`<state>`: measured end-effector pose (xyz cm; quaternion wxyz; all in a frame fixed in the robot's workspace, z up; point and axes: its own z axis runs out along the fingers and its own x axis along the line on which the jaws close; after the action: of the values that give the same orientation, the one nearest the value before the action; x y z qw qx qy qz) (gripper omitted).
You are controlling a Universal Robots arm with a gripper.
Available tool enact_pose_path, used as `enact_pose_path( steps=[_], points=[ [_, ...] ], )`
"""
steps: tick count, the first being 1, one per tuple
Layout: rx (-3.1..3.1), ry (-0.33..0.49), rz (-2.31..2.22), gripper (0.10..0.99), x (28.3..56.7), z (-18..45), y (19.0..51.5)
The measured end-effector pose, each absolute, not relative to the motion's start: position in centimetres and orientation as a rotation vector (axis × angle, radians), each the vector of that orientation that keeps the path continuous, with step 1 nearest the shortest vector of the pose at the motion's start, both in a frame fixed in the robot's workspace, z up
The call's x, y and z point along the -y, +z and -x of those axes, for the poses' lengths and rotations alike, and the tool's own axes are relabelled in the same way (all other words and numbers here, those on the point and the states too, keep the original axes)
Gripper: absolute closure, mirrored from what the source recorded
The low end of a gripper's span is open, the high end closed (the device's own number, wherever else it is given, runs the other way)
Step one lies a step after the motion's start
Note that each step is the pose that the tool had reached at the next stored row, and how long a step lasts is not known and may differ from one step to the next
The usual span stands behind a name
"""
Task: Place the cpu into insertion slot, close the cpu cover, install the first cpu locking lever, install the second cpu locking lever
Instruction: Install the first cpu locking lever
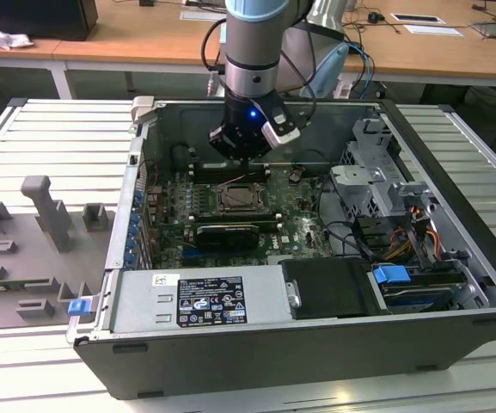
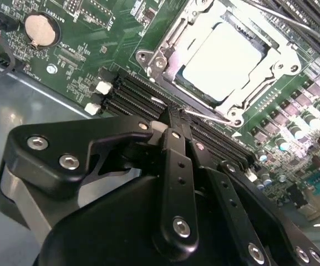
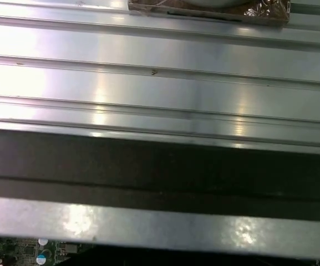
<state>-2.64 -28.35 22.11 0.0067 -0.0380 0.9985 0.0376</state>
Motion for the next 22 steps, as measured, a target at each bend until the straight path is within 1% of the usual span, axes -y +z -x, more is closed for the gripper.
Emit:
enact_pose_path(
  steps=[14,22],
  points=[
    [-3.124,0.114,0.119,0.980,28.4,2.0,20.6],
    [-3.125,0.105,0.118,0.980,28.4,1.8,20.4]
  ],
)
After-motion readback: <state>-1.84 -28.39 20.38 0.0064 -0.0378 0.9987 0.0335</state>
